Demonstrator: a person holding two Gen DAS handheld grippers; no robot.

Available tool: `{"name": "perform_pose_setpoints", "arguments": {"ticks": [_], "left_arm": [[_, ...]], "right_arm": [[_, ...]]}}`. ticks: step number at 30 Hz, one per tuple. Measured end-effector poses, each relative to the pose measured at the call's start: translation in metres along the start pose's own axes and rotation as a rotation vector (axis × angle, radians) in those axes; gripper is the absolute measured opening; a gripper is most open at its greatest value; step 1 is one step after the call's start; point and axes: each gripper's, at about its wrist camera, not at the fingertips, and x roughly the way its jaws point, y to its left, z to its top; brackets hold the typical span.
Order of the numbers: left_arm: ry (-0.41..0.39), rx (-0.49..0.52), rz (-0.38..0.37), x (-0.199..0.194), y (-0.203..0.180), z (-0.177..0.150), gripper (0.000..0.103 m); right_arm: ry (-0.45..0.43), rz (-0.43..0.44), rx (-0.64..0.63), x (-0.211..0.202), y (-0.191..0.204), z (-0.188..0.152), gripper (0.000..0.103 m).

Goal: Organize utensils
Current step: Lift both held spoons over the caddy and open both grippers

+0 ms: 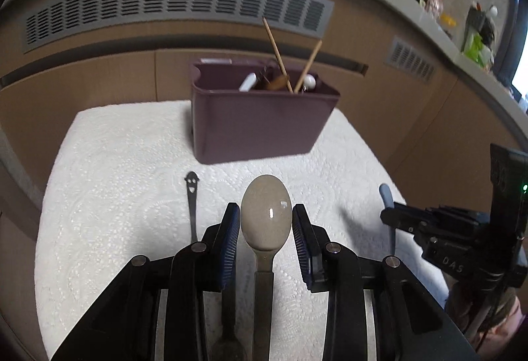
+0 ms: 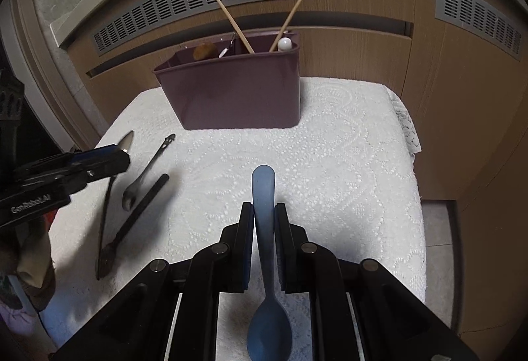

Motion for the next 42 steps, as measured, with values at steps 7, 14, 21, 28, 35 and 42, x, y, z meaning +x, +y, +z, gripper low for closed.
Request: {"name": "perform_pose_setpoints", "arguments": {"ticks": [7, 14, 21, 28, 35, 42], "left_arm": [[-0.038, -0.003, -0.003, -0.016, 0.002, 0.010, 0.033], [-0.206, 0.048, -0.027, -0.057, -0.017, 0.061, 0.034], [-0.514, 0.076, -0.041, -0.107, -0.035, 0.169, 0.034], [-0.644, 0.063, -0.001, -0.091, -0.024, 0.209, 0.034], [-0.626, 0.024, -0.019, -0.035, -0.006, 0.211, 0.034], [-0.574, -0.014, -0.012, 0.022, 0.010, 0.200, 0.034]], "right_arm": [[-0.031, -0.008, -0.015, -0.014, 0.007, 0.006, 0.012], [-0.193, -0.006, -0.025, -0.058, 0.013, 0.043, 0.011], [-0.505, -0.091, -0.115, -0.135, 0.032, 0.151, 0.011], [-0.595, -0.123, -0.149, -0.125, 0.038, 0.212, 0.011], [-0.532, -0.126, -0.161, -0.072, 0.037, 0.216, 0.011], [-0.445, -0.094, -0.119, -0.013, 0.024, 0.204, 0.011]]}}
